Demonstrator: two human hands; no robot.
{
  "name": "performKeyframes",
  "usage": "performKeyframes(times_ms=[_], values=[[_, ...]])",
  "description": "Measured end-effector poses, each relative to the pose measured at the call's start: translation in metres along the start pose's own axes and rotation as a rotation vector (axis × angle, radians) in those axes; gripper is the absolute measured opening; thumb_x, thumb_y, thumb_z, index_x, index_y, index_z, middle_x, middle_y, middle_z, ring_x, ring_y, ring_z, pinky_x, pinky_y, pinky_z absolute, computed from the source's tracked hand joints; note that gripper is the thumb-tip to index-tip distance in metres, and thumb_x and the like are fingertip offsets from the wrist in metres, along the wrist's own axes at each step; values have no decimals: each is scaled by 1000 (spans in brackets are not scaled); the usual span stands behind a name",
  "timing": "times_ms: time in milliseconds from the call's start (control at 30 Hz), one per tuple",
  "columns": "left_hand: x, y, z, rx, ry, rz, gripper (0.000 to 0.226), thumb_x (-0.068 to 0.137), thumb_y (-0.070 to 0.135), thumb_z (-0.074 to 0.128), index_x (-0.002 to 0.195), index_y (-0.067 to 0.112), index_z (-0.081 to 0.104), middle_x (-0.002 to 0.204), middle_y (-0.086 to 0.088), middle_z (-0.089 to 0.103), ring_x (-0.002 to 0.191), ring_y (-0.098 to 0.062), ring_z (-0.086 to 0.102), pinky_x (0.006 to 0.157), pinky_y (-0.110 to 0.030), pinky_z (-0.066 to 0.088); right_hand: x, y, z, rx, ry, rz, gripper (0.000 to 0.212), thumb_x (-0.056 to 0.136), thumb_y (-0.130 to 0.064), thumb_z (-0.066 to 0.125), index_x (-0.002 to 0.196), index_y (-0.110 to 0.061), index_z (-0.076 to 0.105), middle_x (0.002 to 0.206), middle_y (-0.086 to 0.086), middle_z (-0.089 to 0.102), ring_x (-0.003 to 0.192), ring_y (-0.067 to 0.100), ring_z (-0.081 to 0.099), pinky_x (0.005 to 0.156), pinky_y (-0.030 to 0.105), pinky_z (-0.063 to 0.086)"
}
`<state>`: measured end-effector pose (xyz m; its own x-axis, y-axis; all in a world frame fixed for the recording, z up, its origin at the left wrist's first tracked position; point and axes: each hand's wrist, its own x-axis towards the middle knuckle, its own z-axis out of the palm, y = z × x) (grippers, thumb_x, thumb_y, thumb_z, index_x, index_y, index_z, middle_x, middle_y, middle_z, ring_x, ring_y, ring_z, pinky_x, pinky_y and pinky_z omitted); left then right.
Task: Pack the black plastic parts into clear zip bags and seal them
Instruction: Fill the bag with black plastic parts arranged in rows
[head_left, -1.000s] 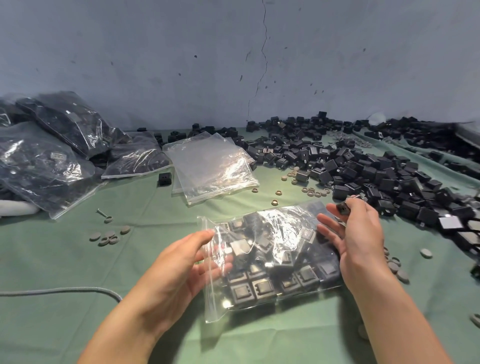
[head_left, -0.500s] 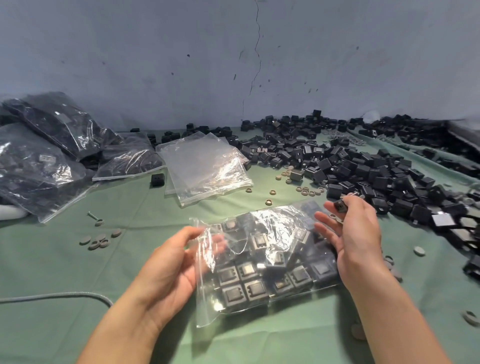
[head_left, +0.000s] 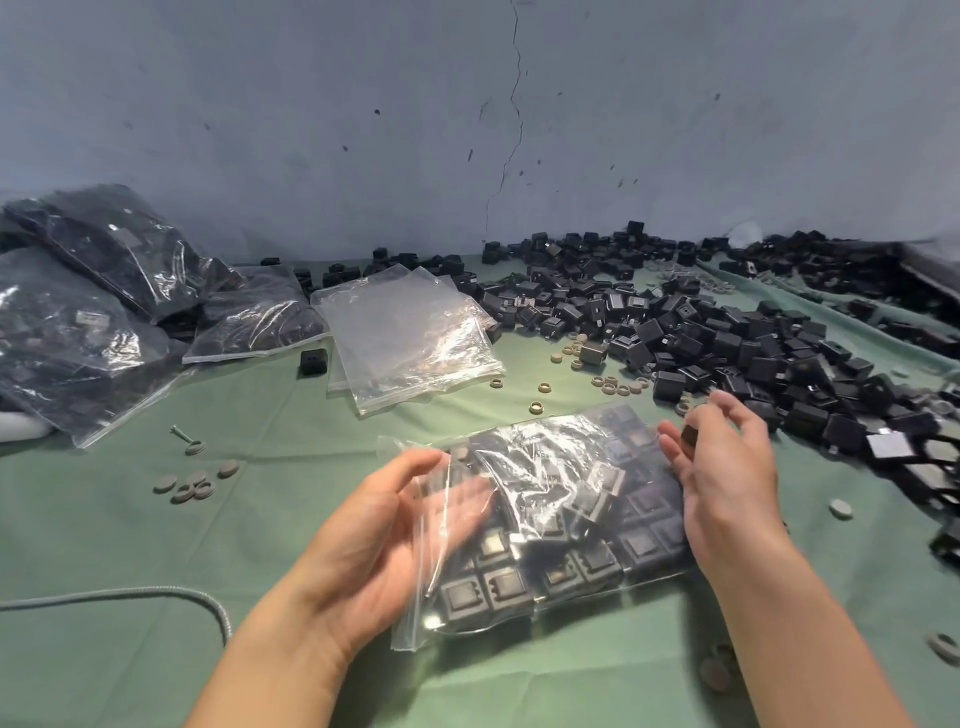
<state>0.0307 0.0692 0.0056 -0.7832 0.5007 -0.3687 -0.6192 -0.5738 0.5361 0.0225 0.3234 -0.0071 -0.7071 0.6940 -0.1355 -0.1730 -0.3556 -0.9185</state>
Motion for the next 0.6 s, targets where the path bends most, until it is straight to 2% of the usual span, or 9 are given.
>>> performKeyframes(times_ms=[67,200,300,367,467,600], values=[[2,-1,-1,17,3,-8,40,81,9,71,117,2,54,125,-32,58,109,-36,62,91,-51,52,3,0,-1,33,-6,38,30,101,-12,48,129,-21,51,107,2,54,97,19,63,76,27,53],[2,11,-7,21,55,37,61,78,6,71,134,-3,48,131,-37,53,125,-37,55,94,-48,52,8,-4,-4,102,-3,115,29,98,-8,48,127,-14,50,108,3,53,101,27,65,75,30,56],[4,20,-10,41,146,117,55,78,9,63,129,-8,51,122,-37,60,111,-36,64,77,-46,59,14,-10,-8,161,20,162,27,96,-7,48,122,-16,46,121,10,52,102,31,66,79,33,57],[6,24,-9,55,165,139,51,80,10,60,126,-9,51,119,-37,62,111,-40,64,74,-47,60,19,-12,-10,170,29,169,28,95,-9,48,122,-17,46,128,12,50,105,33,64,83,37,58],[10,23,-6,82,195,139,52,77,10,61,125,-5,51,116,-38,62,107,-42,67,72,-52,59,28,-14,-12,146,31,159,18,96,-10,48,110,-20,49,124,7,46,108,35,62,78,38,57],[16,25,-10,194,252,185,40,85,13,59,121,-5,54,110,-36,66,101,-41,70,69,-52,60,40,-19,-13,97,53,164,34,97,-12,47,129,-25,43,125,3,44,97,31,71,73,37,62]])
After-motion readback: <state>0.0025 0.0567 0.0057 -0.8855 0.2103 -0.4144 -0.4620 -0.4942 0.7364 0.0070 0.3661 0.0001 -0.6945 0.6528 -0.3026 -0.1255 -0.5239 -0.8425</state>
